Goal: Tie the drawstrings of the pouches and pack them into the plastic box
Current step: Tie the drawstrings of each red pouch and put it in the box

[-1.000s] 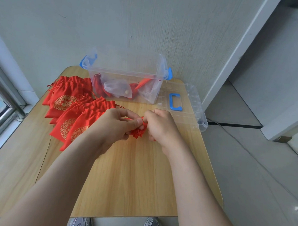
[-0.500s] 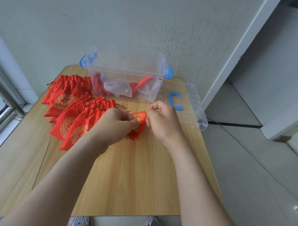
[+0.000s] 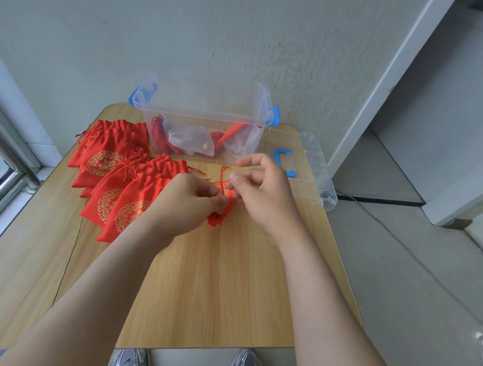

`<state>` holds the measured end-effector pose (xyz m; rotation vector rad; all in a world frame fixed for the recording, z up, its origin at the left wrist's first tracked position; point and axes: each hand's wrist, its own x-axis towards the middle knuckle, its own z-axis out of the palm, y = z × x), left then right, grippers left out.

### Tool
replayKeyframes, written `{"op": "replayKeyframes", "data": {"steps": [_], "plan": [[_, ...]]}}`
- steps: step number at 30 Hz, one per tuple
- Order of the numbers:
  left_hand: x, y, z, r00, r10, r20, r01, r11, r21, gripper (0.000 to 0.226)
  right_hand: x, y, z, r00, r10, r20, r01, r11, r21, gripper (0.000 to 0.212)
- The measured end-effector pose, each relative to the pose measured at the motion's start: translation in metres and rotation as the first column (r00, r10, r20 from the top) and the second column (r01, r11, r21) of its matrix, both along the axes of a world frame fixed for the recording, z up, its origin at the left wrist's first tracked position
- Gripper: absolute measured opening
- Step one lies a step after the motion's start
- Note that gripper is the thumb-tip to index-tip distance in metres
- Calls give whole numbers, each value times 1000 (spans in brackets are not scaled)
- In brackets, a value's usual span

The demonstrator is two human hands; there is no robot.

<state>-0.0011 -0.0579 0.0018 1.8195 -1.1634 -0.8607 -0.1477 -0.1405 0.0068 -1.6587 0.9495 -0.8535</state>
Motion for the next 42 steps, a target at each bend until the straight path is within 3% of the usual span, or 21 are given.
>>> {"op": "replayKeyframes", "data": {"steps": [4,8,18,28,31,35,38,42], "plan": [[4,-1,-4,995,47,-89,-49,999,-19,22,-1,-3,-6,990,-23,-137,-7,977,-212,20],[9,-1,-8,989,55,-141,-60,998,-33,19,0,3,-8,973,49,-226,-114,952,-284,23],[11,-2,-10,939,109,-327,-101,994,41,18,8,8,-11,942,-22,-336,-157,853,-497,24],[12,2,-2,965,79,-248,-62,995,78,13,2,2,-9,927,61,-371,-225,881,-416,18],[9,3,2,987,38,-157,-25,996,85,13,1,1,-13,907,25,-420,-223,875,-430,18],[5,1,0,992,92,-82,-88,995,57,15,3,1,-14,902,-14,-431,-201,871,-448,19],[1,-1,1,977,173,-125,-170,985,32,4,4,3,-13,891,-37,-453,-200,863,-463,18],[-3,-1,5,962,201,-184,-202,979,11,29,7,4,-12,878,-94,-469,-159,867,-472,16]]}}
